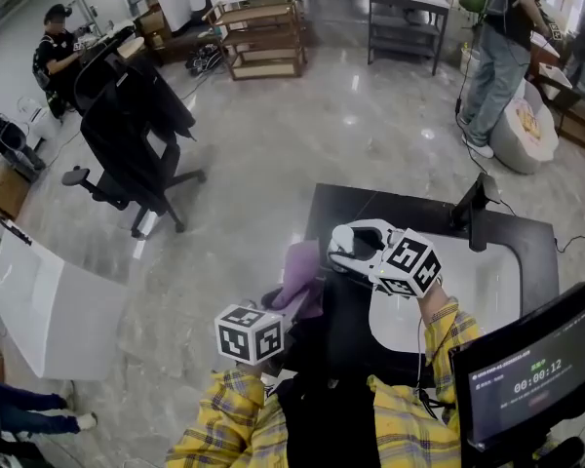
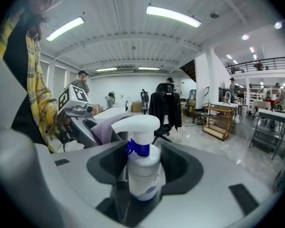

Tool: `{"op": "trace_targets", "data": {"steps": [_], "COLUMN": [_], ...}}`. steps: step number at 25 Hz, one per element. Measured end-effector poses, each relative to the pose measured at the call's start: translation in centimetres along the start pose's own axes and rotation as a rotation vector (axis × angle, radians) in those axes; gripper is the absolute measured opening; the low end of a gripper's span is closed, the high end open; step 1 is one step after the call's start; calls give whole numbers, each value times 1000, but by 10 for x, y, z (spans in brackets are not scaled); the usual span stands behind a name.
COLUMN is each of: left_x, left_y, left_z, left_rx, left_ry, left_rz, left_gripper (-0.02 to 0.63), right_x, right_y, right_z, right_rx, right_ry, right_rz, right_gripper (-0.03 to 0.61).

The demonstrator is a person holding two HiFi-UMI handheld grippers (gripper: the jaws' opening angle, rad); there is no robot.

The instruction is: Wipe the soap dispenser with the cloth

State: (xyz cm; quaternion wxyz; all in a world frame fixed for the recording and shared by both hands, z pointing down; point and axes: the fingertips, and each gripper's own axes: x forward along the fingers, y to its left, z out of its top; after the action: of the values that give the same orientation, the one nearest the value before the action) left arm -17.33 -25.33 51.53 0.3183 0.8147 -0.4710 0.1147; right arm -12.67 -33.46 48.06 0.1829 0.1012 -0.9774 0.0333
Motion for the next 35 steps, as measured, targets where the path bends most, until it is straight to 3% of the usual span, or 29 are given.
{"op": "trace_targets", "data": {"steps": [12, 22, 31, 35], "left_x": [2, -14, -17, -13], "left_y": [2, 12, 9, 9], "left_z": [7, 6, 11, 12], "left_rx": [16, 21, 62, 89], "left_ry": [-21, -40, -48, -39], "left_rz": [18, 42, 62, 65], "left_gripper": [81, 81, 81, 81], "right_x": [2, 9, 4, 6], "right_y": [-13, -15, -26, -29], "right_z": [2, 4, 4, 4], "right_rx": [108, 190, 268, 277], "right_ry": [-47, -85, -124, -130], "right_rz": [-342, -575, -718, -722], "right_gripper": [206, 206, 206, 206]}}
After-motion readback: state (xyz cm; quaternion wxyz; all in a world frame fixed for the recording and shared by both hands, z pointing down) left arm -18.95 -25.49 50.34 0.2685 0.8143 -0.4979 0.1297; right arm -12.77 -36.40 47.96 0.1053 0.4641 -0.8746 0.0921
